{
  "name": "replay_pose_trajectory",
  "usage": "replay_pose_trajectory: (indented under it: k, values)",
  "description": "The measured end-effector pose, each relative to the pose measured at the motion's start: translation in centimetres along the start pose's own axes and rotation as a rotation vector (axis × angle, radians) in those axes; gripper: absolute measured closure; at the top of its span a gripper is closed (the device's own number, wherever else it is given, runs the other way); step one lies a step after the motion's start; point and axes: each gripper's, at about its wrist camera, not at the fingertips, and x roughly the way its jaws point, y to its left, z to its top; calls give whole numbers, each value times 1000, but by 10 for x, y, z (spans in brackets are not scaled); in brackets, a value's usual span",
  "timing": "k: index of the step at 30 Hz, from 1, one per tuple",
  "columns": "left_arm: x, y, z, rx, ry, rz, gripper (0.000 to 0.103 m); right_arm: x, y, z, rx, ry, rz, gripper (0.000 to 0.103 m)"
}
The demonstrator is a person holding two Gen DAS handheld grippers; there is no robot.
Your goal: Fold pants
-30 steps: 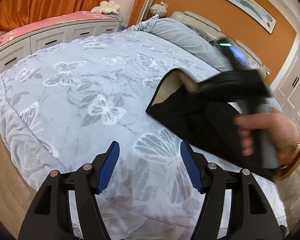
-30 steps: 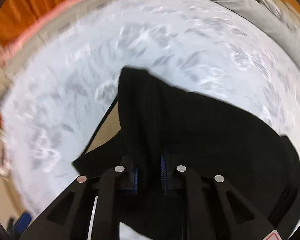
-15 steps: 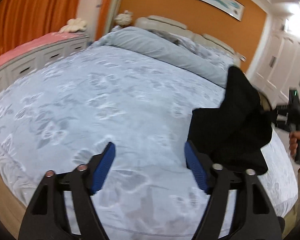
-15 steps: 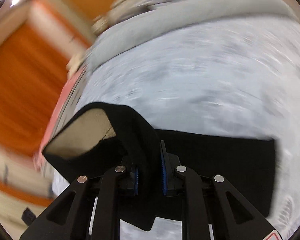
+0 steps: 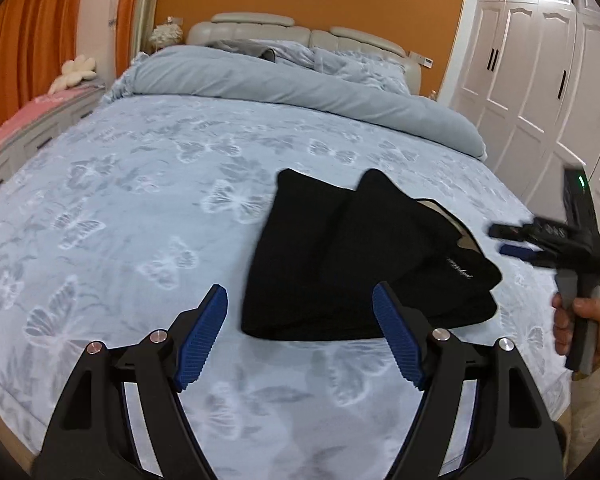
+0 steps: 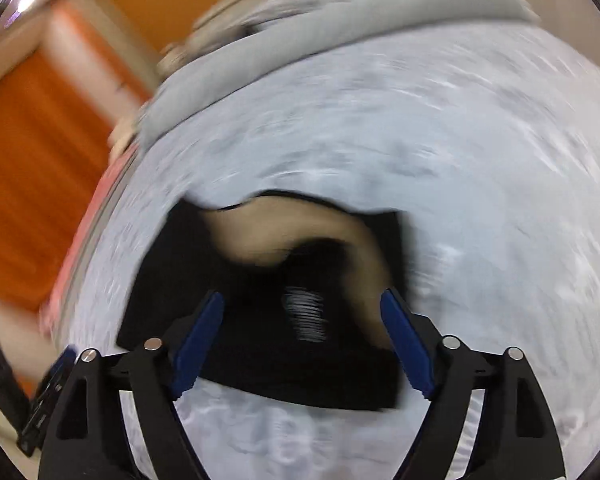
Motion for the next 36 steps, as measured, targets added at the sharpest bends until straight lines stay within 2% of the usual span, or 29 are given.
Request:
replay_pose_trajectory:
  k: [1, 2, 6, 7, 8, 9, 10, 12, 13, 14, 15, 16, 17, 18, 19, 21, 22, 24, 26, 28, 29, 31, 33, 34, 35, 36]
  values:
    - [1, -2, -1, -7, 5, -6, 30, 6, 8, 8, -31, 16, 9, 17]
    - [1, -3, 0, -11, 9, -11, 30, 29, 28, 19, -94, 60, -6, 17]
    - [-4, 0, -4, 11, 14, 22, 30, 91, 75, 43, -278, 151, -128, 17]
    - [-5, 3, -4, 13, 16, 30, 30, 101, 78, 45, -299, 169, -130, 29]
    - [-5, 6, -3, 14, 19, 41, 30, 115, 85, 47, -319, 216, -90, 51]
    - [-6, 11, -2, 14, 21, 55, 30, 116, 88, 49, -314, 241, -58, 98]
    - [-7, 16, -1, 13, 21, 67, 30, 107, 94, 52, -314, 224, -39, 98]
    - [-10, 26, 3, 5, 14, 80, 30, 50, 102, 52, -361, 90, 51, 98]
    - [-12, 31, 4, 0, 8, 82, 30, 9, 95, 46, -368, 21, 77, 98]
    - [-13, 35, 4, -4, 2, 84, 30, -12, 85, 40, -370, -11, 80, 98]
    - [-13, 38, 4, -6, -1, 86, 29, -37, 69, 24, -373, -36, 67, 98]
    - [-11, 41, 4, -12, -2, 89, 29, -46, 58, 15, -372, -41, 46, 96]
    - [-9, 42, 3, -17, -1, 84, 29, -55, 32, -9, -370, -34, -14, 92]
    - [-5, 42, 3, -21, 4, 77, 29, -55, 8, -28, -352, -13, -75, 75]
    - [1, 39, 3, -26, 17, 65, 29, -47, -28, -53, -294, 46, -169, 49]
    - [9, 33, 3, -39, 35, 37, 29, -38, -81, -84, -159, 144, -278, 46]
    - [13, 28, 2, -41, 44, 24, 29, -42, -103, -93, -68, 162, -289, 46]
    - [18, 17, 2, -30, 52, 12, 29, -58, -118, -91, 54, 107, -216, 46]
    - [20, 6, 2, -12, 52, 4, 29, -78, -114, -72, 114, 3, -95, 44]
    - [20, -6, 2, 7, 52, -4, 29, -82, -96, -43, 106, -47, -59, 18]
    - [20, -11, 2, 15, 52, -7, 29, -75, -85, -24, 88, -63, -47, 15]
    - [20, -18, 1, 27, 56, -11, 29, -41, -72, 2, 54, -25, -32, 15]
    - [20, -22, 0, 40, 59, -8, 29, 4, -62, 10, 39, 64, -110, 14]
    - [20, -22, 0, 47, 61, -6, 29, 26, -58, 10, 23, 123, -128, 32]
    - [21, -22, 0, 53, 63, -4, 29, 44, -50, 10, -3, 176, -87, 60]
    - [21, -21, 2, 67, 66, 2, 29, 44, -41, 15, -20, 181, -78, 88]
